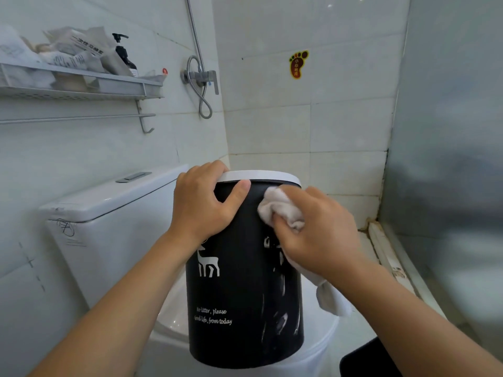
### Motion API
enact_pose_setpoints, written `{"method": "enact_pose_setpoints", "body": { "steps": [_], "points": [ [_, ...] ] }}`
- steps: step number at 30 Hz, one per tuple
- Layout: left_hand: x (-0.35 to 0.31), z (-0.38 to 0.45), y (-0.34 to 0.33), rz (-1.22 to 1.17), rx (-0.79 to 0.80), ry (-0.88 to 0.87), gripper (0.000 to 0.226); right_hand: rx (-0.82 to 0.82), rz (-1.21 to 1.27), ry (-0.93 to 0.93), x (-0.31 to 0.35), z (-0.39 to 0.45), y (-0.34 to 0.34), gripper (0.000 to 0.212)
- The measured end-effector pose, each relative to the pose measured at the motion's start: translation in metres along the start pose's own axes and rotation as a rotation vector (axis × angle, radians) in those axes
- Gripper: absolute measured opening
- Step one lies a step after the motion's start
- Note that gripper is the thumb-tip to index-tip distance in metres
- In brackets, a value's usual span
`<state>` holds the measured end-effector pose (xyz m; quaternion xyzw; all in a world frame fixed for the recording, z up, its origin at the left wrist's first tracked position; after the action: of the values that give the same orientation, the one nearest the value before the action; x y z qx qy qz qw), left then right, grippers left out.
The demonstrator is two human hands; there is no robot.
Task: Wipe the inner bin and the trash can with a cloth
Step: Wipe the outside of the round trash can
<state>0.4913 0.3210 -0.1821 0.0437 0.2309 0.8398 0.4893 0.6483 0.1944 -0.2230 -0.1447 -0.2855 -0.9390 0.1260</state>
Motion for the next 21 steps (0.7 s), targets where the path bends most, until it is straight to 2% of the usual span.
{"method": "enact_pose_setpoints", "body": {
  "steps": [1, 3, 6, 8, 10, 13, 15, 18, 21],
  "points": [
    [-0.003, 0.000, 0.000, 0.006, -0.001, -0.004, 0.042, -0.051, -0.008, -0.051, -0.007, 0.000, 0.004, 0.012],
    [-0.008, 0.000, -0.002, 0.024, -0.001, -0.014, 0.043, -0.090, -0.019, -0.041, -0.006, -0.003, 0.005, 0.014],
    [-0.009, 0.000, -0.004, 0.023, 0.004, -0.019, 0.042, 0.019, 0.044, 0.086, 0.010, -0.008, -0.002, 0.031],
    [-0.008, -0.001, -0.004, 0.021, 0.003, -0.025, 0.042, 0.072, 0.050, 0.124, 0.014, -0.007, -0.004, 0.032],
    [-0.009, -0.002, -0.003, 0.032, -0.009, -0.027, 0.043, 0.064, 0.033, 0.107, 0.011, -0.004, -0.001, 0.032],
    [-0.012, -0.002, -0.004, 0.044, -0.013, -0.024, 0.043, 0.087, 0.036, 0.096, 0.011, -0.007, -0.002, 0.047],
    [-0.013, -0.001, -0.005, 0.048, -0.015, -0.021, 0.044, 0.044, 0.021, 0.088, 0.013, -0.010, -0.002, 0.043],
    [-0.018, -0.001, -0.006, 0.060, -0.029, -0.030, 0.043, -0.088, -0.012, -0.064, -0.007, -0.008, 0.007, 0.027],
    [-0.021, -0.001, -0.006, 0.052, -0.032, -0.033, 0.042, -0.093, -0.007, -0.243, -0.040, -0.005, 0.011, 0.022]
  ]
}}
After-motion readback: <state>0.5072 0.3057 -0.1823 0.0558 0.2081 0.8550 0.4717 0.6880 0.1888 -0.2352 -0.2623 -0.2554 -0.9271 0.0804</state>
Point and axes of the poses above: each hand's wrist, its own z-axis towards the middle knuckle, its own y-axis out of the back of the hand, x = y × z, the point moved 9 cm from there along z, towards the middle knuckle, and after that the axes turned 3 degrees about z, right-handed, at the moved point
